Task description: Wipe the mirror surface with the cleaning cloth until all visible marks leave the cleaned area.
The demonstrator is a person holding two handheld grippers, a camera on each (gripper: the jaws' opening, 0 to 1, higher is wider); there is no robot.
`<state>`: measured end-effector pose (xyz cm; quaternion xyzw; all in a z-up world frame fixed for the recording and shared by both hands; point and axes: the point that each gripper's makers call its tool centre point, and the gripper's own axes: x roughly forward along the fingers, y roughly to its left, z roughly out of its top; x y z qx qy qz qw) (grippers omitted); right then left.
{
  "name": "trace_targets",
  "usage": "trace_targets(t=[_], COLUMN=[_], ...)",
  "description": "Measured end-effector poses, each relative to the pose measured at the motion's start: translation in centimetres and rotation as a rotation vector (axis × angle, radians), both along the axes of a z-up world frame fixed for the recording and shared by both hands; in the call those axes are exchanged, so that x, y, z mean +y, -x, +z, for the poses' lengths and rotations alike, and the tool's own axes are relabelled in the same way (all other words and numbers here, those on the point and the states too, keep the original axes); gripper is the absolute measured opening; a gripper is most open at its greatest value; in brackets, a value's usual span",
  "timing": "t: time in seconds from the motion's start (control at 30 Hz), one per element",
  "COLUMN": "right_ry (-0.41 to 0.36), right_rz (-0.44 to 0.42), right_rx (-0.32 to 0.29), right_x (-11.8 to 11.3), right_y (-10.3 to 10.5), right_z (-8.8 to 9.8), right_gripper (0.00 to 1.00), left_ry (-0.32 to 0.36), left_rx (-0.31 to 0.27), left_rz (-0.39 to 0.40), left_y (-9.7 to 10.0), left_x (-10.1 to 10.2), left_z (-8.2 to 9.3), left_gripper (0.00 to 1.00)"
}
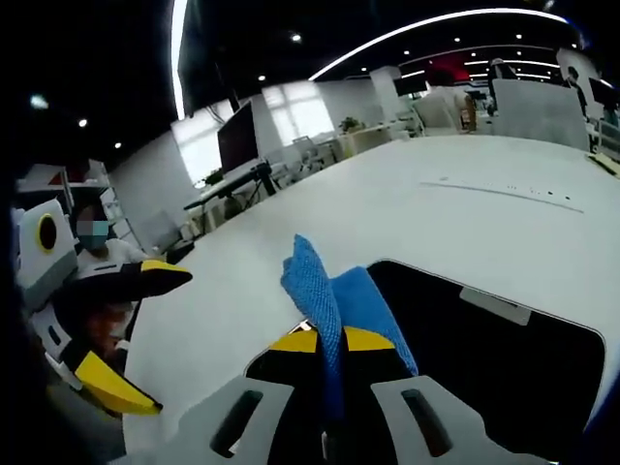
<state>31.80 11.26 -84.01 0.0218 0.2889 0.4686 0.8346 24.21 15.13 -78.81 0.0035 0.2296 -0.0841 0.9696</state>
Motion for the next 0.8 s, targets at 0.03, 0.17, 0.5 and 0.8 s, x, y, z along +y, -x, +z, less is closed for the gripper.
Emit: trace_targets(t=[0.03, 0.17, 0.5, 0.8], right_ry=[-0.001, -0.004, -0.009, -0.016], right_rz=[0.000, 0.005, 0.029, 0.063], right_rx=[0.001, 0.002, 0.014, 0.024], right_x=[0.0, 0.0, -0.1, -0.1], right_y=[0.0, 0.3, 1.1, 2.1], right_z=[0.0, 0.0, 0.1, 0.1], right_gripper=[0.03, 0.03, 0.03, 0.03], left_ry=[0.000, -0.004, -0.015, -0.015], left_rx=[0.001, -0.001, 0.002, 0.003], left_rz=[0.000, -0.001, -0.002, -0.005], left_y=[0.0, 0.0, 0.1, 0.2], left_x=[0.0, 0.0, 0.0, -0.1], left_z=[0.0, 0.1, 0.0, 0.1], left_gripper=[0.73, 0.73, 0.73, 0.73])
